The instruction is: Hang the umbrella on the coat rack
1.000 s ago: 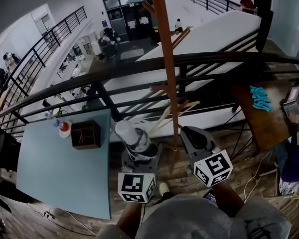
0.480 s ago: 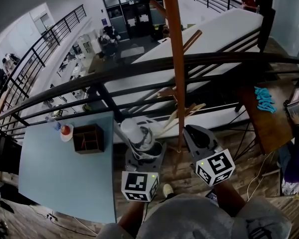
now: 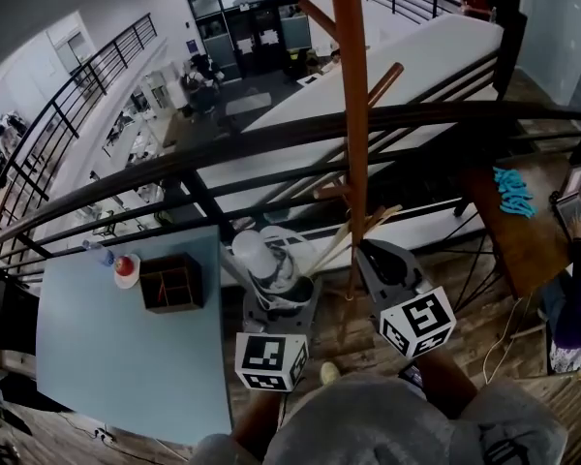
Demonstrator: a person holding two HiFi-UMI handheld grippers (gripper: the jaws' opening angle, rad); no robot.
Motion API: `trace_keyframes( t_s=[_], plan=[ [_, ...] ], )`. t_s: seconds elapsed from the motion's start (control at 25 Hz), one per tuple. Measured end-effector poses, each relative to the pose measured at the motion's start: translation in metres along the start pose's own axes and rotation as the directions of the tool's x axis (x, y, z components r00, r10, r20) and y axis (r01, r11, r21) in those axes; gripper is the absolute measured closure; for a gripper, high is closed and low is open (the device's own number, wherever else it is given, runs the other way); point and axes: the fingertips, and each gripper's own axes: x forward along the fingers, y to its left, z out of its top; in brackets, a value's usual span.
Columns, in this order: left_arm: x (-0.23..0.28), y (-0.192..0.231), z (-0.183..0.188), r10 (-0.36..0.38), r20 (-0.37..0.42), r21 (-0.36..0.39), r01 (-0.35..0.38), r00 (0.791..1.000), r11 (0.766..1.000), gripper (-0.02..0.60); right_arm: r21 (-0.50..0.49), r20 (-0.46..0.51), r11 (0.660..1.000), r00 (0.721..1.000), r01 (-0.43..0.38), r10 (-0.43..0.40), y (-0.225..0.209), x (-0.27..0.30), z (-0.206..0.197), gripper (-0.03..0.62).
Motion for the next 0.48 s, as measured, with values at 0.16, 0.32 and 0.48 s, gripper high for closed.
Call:
trace_keyframes(
  t_s=[0.16,0.32,0.48],
  plan=[
    [0.006,0.011,0.001,-0.014,0.003,-0.002,0.014,1.000,1.000,0.298,-0.009,0.002,1.000,1.000,0.014,-0.014,0.001,0.012,0.000,0.551],
    [0.011,0.021,0.000,-0.025,0.004,0.003,0.025,1.000,1.000,0.298,-0.011,0.002,1.000,1.000,0.025,-0.025,0.001,0.022,-0.002,0.551],
    [0.016,0.027,-0.003,-0.038,-0.003,0.002,0.038,0.999,0.999,0.298,-0.016,-0.001,0.999,0.999,0.041,-0.041,0.000,0.027,-0.004,0.551]
  ],
)
